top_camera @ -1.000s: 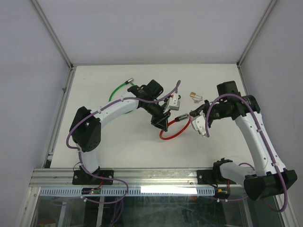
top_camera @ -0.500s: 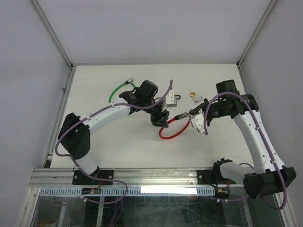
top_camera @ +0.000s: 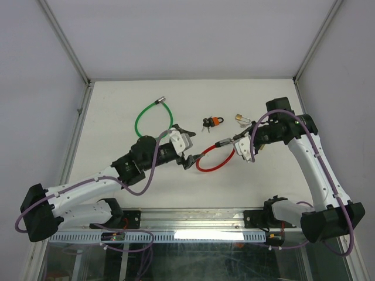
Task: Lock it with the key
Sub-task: Lock the lock.
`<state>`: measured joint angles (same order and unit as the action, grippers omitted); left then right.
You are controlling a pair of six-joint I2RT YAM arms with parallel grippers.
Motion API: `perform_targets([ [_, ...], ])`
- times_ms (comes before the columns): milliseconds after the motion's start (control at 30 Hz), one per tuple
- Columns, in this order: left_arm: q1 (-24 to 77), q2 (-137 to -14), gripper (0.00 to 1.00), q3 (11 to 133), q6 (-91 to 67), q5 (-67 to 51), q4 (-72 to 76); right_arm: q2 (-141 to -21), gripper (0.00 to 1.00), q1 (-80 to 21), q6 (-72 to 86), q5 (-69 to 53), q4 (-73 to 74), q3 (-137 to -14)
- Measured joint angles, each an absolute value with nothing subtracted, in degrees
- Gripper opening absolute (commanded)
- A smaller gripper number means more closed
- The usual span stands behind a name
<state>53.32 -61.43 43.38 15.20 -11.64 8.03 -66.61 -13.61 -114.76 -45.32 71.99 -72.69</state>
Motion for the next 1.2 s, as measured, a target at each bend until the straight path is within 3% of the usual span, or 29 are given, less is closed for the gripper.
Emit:
perform_targets([
  [233,67.29,-63.96,0.76,34.87,23.16,10.22,30.59,-66.74,0.00,-13.61,-113.47,-45.39,71.79,-72.71],
  [500,68.75,-74.28,0.66,34.44,29.52,20.58,39.40,-66.94,0.00,-13.61,-112.14,-45.39,71.55,-72.69],
  [867,67.13,-79.99,0.48,34.41,27.44,17.47,42.04,-67.16,0.00,-13.61,-110.34,-45.45,70.94,-72.71],
  [1200,63.57,-85.89,0.39,36.84,23.90,12.32,40.18,-67.37,0.00,-13.61,-109.27,-45.80,70.57,-72.69],
])
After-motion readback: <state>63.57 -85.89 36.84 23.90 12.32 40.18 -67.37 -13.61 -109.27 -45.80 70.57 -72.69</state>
